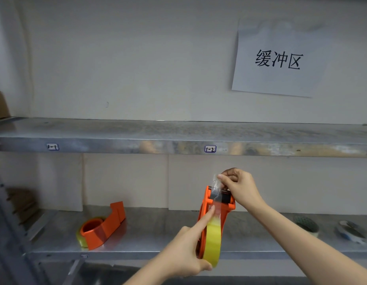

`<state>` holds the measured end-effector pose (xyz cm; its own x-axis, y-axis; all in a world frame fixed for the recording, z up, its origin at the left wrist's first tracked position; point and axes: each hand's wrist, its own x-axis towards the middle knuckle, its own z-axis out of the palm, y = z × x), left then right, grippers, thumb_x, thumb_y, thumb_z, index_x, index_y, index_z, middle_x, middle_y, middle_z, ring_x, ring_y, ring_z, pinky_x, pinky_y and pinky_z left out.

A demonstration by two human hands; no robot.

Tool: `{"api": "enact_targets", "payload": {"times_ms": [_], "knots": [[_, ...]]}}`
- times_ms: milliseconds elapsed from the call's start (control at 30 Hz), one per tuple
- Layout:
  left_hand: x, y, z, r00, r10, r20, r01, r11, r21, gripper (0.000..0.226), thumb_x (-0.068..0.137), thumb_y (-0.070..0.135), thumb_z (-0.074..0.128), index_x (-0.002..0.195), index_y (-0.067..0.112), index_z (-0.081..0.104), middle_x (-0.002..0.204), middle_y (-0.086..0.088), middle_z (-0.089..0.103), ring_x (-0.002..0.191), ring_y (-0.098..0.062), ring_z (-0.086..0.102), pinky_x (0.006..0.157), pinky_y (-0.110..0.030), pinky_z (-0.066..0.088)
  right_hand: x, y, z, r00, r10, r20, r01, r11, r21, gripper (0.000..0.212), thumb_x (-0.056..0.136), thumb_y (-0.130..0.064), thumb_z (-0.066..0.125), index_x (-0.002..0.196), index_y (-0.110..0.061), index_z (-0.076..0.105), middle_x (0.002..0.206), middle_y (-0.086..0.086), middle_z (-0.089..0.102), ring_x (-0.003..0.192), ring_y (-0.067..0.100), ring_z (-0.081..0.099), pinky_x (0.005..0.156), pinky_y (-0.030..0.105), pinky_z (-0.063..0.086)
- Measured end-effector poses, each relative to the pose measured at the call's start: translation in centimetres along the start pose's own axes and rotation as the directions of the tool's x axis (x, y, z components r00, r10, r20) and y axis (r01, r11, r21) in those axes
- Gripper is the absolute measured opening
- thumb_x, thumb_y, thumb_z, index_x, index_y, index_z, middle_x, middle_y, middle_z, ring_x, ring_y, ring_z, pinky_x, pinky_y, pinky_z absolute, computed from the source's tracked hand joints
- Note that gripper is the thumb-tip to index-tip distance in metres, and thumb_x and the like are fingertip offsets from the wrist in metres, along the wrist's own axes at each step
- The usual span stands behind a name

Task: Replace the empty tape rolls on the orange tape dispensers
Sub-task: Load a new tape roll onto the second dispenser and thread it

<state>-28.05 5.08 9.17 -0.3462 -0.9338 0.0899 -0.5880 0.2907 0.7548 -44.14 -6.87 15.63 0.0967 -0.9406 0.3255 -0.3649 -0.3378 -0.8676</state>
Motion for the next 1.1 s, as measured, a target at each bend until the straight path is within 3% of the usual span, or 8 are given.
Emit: {"api": "enact_targets", "payload": {"times_ms": [233, 333, 400, 533, 667, 767, 933, 1100], "knots": [[-0.4, 0.2, 0.0, 1.000, 0.011, 0.001, -0.011, 1.000, -0.010, 0.117, 0.073, 0.016, 0.073, 0.138, 0.067, -0.010, 0.080, -0.003, 0.047, 0.060, -0.008, 0.047, 0.062, -0.017, 0.041, 0.0, 0.3, 0.5, 0.999, -0.023, -0.022, 0.022, 0.998, -0.053, 0.013, 0.084, -0.030, 0.066, 0.074, -0.023, 0.059, 0.056, -0.002, 0.067, 0.060, 0.013, 0.064, 0.071, 0.038, 0.051], [-1.0, 0.8, -0.3, 0.999, 0.039, -0.016, -0.040, 0.998, -0.040, 0.116, 0.074, 0.011, 0.071, 0.139, 0.067, -0.007, 0.074, -0.011, 0.047, 0.059, -0.010, 0.044, 0.061, -0.019, 0.042, 0.2, 0.1, 0.4, 0.999, -0.032, -0.024, 0.030, 0.998, -0.064, 0.014, 0.084, -0.028, 0.066, 0.073, -0.023, 0.059, 0.058, -0.003, 0.066, 0.059, 0.012, 0.062, 0.066, 0.034, 0.050], [-1.3, 0.8, -0.4, 0.998, 0.042, -0.037, -0.044, 0.998, -0.039, 0.119, 0.074, 0.011, 0.071, 0.138, 0.067, -0.011, 0.074, -0.013, 0.052, 0.063, -0.012, 0.047, 0.069, -0.023, 0.049, 0.3, -0.1, 0.3, 0.999, -0.041, -0.015, 0.040, 0.997, -0.065, 0.014, 0.084, -0.026, 0.066, 0.073, -0.019, 0.060, 0.057, -0.004, 0.066, 0.053, 0.008, 0.060, 0.060, 0.026, 0.048], [-1.3, 0.1, -0.3, 0.998, -0.011, -0.063, 0.006, 0.997, -0.078, 0.129, 0.071, 0.016, 0.077, 0.135, 0.065, -0.024, 0.093, 0.000, 0.070, 0.090, -0.018, 0.066, 0.092, -0.038, 0.055, 0.6, -0.8, -0.1, 0.997, -0.039, 0.061, 0.040, 0.999, -0.020, 0.016, 0.084, -0.023, 0.066, 0.081, -0.008, 0.062, 0.064, 0.004, 0.069, 0.049, 0.006, 0.059, 0.053, 0.020, 0.047], [-1.7, 0.6, -0.7, 0.998, -0.001, -0.055, -0.006, 0.991, -0.131, 0.129, 0.074, 0.014, 0.077, 0.134, 0.065, -0.025, 0.093, 0.004, 0.071, 0.091, -0.011, 0.069, 0.091, -0.030, 0.056, 0.7, -1.0, -0.5, 0.992, -0.007, 0.127, 0.005, 1.000, 0.016, 0.016, 0.085, -0.023, 0.066, 0.085, -0.008, 0.063, 0.069, 0.002, 0.070, 0.054, 0.003, 0.060, 0.050, 0.013, 0.045], [-2.1, 0.9, -1.2, 0.999, 0.020, -0.043, -0.025, 0.990, -0.141, 0.126, 0.075, 0.011, 0.075, 0.137, 0.064, -0.021, 0.095, 0.001, 0.072, 0.090, -0.012, 0.069, 0.091, -0.030, 0.056, 0.6, -1.0, -0.9, 0.980, 0.019, 0.197, -0.025, 0.999, 0.029, 0.016, 0.085, -0.024, 0.066, 0.085, -0.008, 0.063, 0.069, 0.000, 0.072, 0.061, 0.005, 0.065, 0.056, 0.015, 0.048], [-3.1, 1.2, -1.6, 1.000, 0.028, -0.012, -0.030, 0.984, -0.176, 0.122, 0.075, 0.007, 0.072, 0.138, 0.066, -0.013, 0.099, -0.004, 0.070, 0.092, -0.014, 0.069, 0.092, -0.027, 0.055, 0.7, -1.7, -2.4, 0.927, 0.054, 0.371, -0.073, 0.997, 0.037, 0.016, 0.083, -0.020, 0.069, 0.084, -0.006, 0.063, 0.068, -0.002, 0.072, 0.058, 0.008, 0.065, 0.052, 0.016, 0.049], [-3.6, 1.6, -2.0, 1.000, 0.007, 0.023, -0.003, 0.989, -0.148, 0.122, 0.075, 0.010, 0.076, 0.132, 0.073, -0.012, 0.101, 0.002, 0.068, 0.097, -0.007, 0.066, 0.092, -0.016, 0.052, 0.5, -1.3, -3.0, 0.921, -0.081, 0.380, 0.096, 0.995, -0.021, 0.014, 0.077, -0.011, 0.074, 0.079, 0.000, 0.066, 0.068, 0.004, 0.067, 0.059, 0.006, 0.060, 0.055, 0.015, 0.047]]}}
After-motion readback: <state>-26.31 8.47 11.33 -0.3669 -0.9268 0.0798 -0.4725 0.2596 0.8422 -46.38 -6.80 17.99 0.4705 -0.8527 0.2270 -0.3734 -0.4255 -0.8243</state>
